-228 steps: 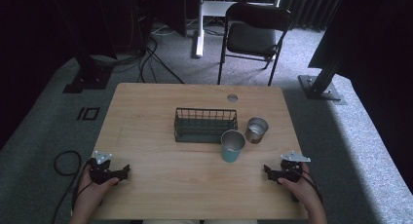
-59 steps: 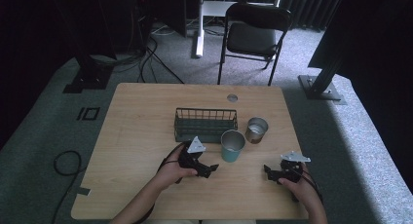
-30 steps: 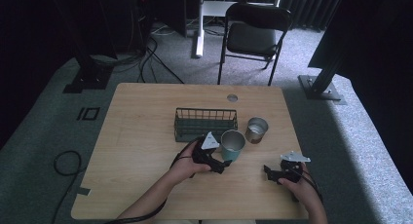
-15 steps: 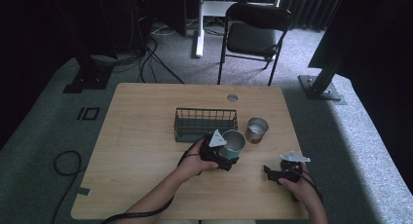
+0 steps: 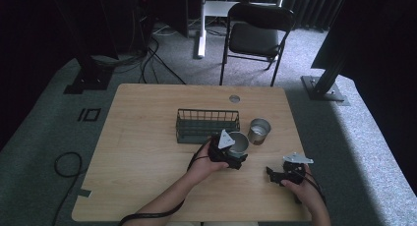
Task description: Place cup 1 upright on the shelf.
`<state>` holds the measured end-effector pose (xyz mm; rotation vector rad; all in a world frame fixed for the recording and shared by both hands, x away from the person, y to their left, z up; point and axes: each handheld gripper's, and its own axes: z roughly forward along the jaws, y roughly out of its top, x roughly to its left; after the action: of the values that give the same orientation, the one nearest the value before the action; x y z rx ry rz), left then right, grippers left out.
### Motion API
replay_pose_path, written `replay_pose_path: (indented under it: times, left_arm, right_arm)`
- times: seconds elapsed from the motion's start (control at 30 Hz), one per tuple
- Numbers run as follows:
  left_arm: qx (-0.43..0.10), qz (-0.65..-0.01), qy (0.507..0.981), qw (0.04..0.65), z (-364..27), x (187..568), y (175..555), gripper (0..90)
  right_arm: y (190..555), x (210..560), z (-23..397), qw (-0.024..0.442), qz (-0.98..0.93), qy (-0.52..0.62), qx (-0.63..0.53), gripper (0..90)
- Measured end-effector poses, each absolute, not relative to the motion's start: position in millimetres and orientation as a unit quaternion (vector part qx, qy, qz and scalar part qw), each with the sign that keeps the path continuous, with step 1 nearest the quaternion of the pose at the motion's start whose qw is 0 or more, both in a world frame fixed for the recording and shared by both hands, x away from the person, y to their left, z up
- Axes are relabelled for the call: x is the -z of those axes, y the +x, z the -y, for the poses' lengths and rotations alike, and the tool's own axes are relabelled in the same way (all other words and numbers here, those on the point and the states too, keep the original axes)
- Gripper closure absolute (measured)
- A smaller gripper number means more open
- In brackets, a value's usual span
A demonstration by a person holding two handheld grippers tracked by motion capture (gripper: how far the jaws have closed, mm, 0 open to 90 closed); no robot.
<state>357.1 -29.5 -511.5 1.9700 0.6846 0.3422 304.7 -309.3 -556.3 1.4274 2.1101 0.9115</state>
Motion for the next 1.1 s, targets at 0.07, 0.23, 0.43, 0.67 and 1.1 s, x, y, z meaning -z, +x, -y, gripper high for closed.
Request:
replay_pose_path:
  times: [0.07, 0.23, 0.43, 0.67, 1.1]
  left_arm:
    - [-0.145, -0.283, 0.810, 0.493, 30.3, 511.5, 356.8, 6.3]
    - [-0.161, -0.296, 0.801, 0.495, 32.9, 512.0, 355.6, 13.6]
    - [-0.164, -0.284, 0.801, 0.500, 32.8, 513.2, 355.0, 14.3]
    - [-0.155, -0.265, 0.811, 0.498, 33.7, 511.6, 350.9, 14.4]
    - [-0.149, -0.262, 0.802, 0.515, 27.2, 495.7, 346.9, 14.4]
  right_arm:
    - [304.7, 556.3, 309.3, 0.216, -0.761, 0.515, -0.329, 11.3]
    - [304.7, 556.3, 309.3, 0.216, -0.761, 0.515, -0.329, 11.3]
    - [304.7, 556.3, 309.3, 0.216, -0.761, 0.515, -0.329, 11.2]
    - [304.7, 556.3, 309.3, 0.216, -0.761, 0.515, -0.329, 11.3]
    - [304.7, 556.3, 309.3, 0.216, -0.761, 0.515, -0.329, 11.2]
